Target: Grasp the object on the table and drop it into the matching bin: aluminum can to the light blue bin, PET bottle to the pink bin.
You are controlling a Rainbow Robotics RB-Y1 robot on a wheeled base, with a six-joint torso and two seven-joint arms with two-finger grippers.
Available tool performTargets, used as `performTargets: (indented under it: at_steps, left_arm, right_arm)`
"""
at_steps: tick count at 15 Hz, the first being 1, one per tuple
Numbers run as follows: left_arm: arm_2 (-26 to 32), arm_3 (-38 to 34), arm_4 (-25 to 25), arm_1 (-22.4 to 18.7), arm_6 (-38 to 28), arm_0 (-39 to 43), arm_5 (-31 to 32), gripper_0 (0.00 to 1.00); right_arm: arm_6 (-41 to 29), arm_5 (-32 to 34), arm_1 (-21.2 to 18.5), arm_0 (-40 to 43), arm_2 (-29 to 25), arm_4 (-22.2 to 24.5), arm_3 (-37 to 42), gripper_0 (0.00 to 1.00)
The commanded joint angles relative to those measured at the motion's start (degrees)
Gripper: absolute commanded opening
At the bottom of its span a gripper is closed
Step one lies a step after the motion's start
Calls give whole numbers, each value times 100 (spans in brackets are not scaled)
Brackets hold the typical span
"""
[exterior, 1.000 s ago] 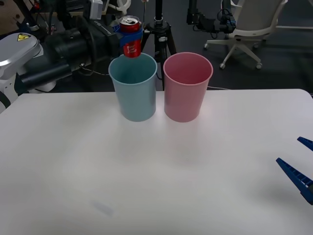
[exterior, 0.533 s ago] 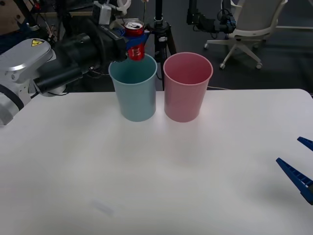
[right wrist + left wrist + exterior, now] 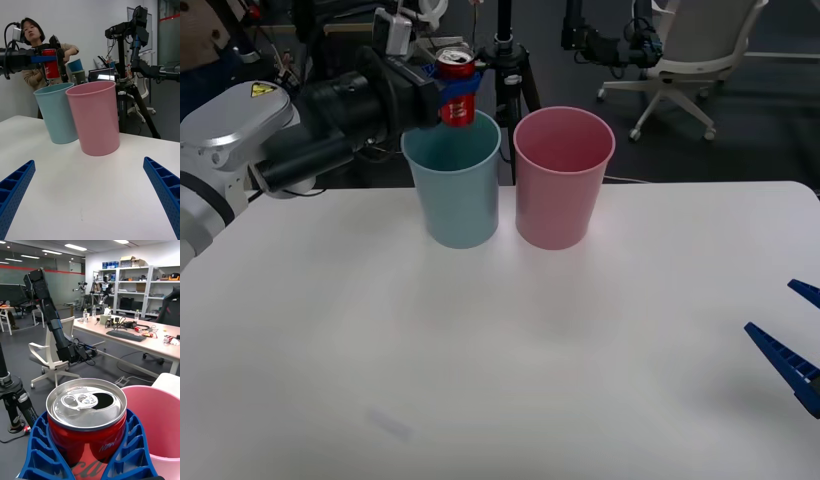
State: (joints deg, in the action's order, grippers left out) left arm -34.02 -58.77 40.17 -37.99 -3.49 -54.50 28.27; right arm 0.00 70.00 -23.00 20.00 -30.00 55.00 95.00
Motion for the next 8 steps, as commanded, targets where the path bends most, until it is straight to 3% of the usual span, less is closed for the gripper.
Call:
performTargets:
  at_steps: [1, 5, 6, 7, 8]
  left_arm:
    - [1, 76, -9, -16, 15, 1, -5, 0]
    - [1, 94, -18, -7, -11, -8, -67, 1]
    - [1, 94, -53, -7, -20, -8, -67, 14]
    - [1, 94, -62, -7, -29, -8, -67, 70]
    - [1, 94, -70, -7, -20, -8, -67, 100]
  right_arm:
    - [0, 0, 0, 0, 0, 0, 0, 100]
    - [0, 0, 0, 0, 0, 0, 0, 100]
    - [0, 0, 0, 0, 0, 0, 0, 100]
    - [0, 0, 0, 0, 0, 0, 0, 100]
    - [0, 0, 0, 0, 0, 0, 0, 100]
